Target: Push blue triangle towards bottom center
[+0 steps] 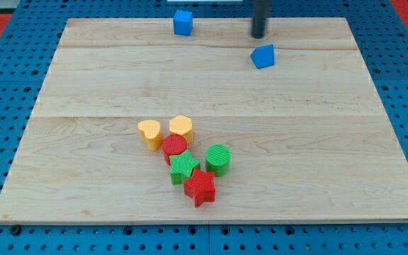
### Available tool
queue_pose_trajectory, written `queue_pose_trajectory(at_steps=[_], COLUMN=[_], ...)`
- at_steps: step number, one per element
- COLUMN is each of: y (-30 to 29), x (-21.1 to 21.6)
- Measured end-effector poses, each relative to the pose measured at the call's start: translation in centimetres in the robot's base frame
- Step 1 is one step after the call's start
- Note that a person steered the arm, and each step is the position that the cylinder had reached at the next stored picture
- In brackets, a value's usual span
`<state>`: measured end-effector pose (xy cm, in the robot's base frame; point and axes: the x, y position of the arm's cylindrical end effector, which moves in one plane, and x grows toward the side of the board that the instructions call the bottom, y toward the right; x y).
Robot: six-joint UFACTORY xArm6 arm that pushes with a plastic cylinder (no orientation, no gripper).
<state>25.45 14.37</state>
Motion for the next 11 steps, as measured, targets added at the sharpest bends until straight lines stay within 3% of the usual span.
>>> queue_pose_trajectory(at_steps=[1,2,3,4,5,6,7,8,10,11], y=[-4.6,-12.8,-11.9,-22.0,-22.6,-19.0,-22.9,-19.4,-18.2,-18.1], x=[6.1,6.7,4.6,4.6,7.4,10.0,4.6,1.8,14.9,15.1])
